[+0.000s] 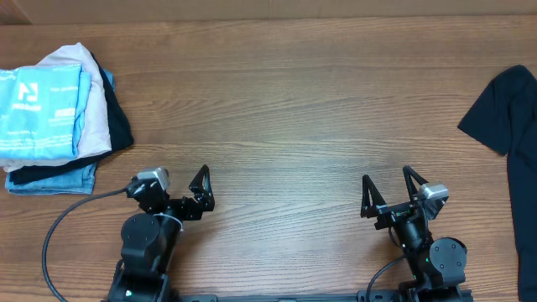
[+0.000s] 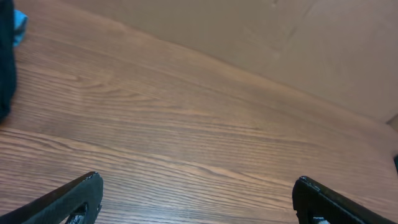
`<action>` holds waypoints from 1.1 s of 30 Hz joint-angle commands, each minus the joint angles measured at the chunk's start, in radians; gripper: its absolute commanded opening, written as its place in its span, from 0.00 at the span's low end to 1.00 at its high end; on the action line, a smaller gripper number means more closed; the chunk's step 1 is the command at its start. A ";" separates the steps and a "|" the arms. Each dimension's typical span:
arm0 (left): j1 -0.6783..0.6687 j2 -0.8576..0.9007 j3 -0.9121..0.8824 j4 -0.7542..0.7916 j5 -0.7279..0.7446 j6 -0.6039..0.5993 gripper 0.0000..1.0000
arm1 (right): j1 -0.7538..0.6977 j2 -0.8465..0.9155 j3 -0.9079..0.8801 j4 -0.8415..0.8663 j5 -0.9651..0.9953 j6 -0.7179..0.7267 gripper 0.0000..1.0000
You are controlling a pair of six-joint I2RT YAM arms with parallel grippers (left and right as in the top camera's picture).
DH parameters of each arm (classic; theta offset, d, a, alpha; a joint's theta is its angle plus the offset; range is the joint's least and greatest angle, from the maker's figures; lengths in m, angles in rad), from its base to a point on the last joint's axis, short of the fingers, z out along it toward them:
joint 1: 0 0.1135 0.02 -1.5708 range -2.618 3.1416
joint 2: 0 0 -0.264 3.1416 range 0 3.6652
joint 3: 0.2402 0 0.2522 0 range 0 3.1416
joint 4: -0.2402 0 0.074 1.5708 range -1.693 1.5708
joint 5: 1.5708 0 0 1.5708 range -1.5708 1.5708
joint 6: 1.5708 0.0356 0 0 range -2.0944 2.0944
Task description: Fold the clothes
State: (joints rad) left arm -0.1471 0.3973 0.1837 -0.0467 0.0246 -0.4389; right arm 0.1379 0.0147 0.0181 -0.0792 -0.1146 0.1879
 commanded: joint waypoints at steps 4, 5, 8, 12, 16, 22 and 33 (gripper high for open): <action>0.053 -0.150 -0.114 0.006 -0.025 -0.003 1.00 | -0.003 -0.011 -0.010 0.006 0.009 0.007 1.00; 0.056 -0.175 -0.134 0.006 -0.030 -0.003 1.00 | -0.003 -0.011 -0.010 0.006 0.009 0.007 1.00; 0.060 -0.237 -0.180 -0.011 -0.052 -0.003 1.00 | -0.003 -0.011 -0.010 0.006 0.009 0.007 1.00; 0.085 -0.267 -0.179 -0.027 -0.057 0.096 1.00 | -0.003 -0.011 -0.010 0.006 0.009 0.007 1.00; 0.095 -0.304 -0.179 -0.031 -0.024 0.329 1.00 | -0.003 -0.011 -0.010 0.006 0.009 0.007 1.00; 0.115 -0.356 -0.179 -0.030 -0.024 0.507 1.00 | -0.003 -0.011 -0.010 0.006 0.009 0.007 1.00; 0.121 -0.394 -0.179 -0.030 -0.028 0.529 1.00 | -0.003 -0.011 -0.010 0.006 0.009 0.007 1.00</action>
State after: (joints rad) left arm -0.0345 0.0166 0.0101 -0.0784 -0.0082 0.0547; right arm 0.1379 0.0147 0.0181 -0.0784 -0.1146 0.1898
